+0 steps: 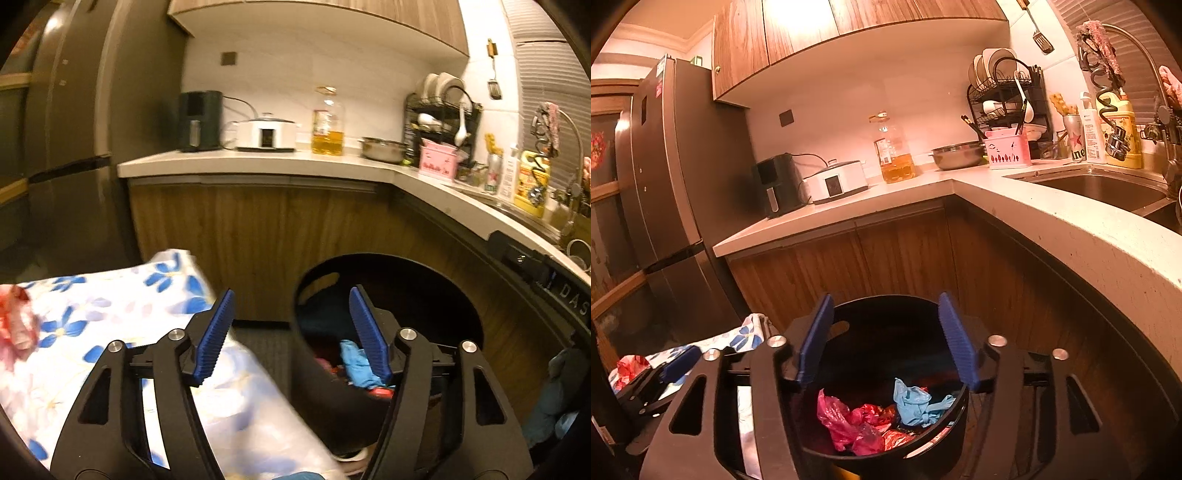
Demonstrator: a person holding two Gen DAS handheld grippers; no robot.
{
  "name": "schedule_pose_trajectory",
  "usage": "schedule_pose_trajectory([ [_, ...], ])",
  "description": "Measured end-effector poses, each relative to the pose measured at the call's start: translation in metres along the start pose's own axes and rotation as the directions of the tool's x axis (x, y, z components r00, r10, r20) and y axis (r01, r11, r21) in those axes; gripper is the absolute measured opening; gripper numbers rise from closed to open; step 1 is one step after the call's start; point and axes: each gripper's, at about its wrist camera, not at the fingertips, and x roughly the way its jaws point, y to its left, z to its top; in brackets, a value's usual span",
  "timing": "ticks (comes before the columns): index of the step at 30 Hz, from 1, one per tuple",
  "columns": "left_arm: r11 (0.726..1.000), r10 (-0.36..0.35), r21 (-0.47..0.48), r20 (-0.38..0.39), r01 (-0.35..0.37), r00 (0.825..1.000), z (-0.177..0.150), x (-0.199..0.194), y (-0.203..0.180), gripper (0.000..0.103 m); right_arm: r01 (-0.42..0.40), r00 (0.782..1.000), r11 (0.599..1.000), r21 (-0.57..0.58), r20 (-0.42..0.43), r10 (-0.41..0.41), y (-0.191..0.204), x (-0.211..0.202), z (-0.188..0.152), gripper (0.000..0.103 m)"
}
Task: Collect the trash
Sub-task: 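Move both open tools back over the red-white bag on the table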
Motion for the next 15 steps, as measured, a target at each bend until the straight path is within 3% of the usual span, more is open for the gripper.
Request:
schedule_pose_trajectory([
  [6, 0.991, 0.131, -0.027, 0.033, -0.13, 0.991, -0.011, -0.028, 0.033, 0.073, -0.027, 1.0, 1.0, -0.005, -0.002, 0.027, 0.013, -0.008, -0.007, 0.075],
  [15, 0.944, 0.317, -0.106, 0.021, -0.313, 0.948, -0.032, -0.068, 0.103, 0.077, -0.102, 0.995, 0.994, -0.033, -0.018, 0.101, 0.054, -0.016, -0.021, 0.078],
])
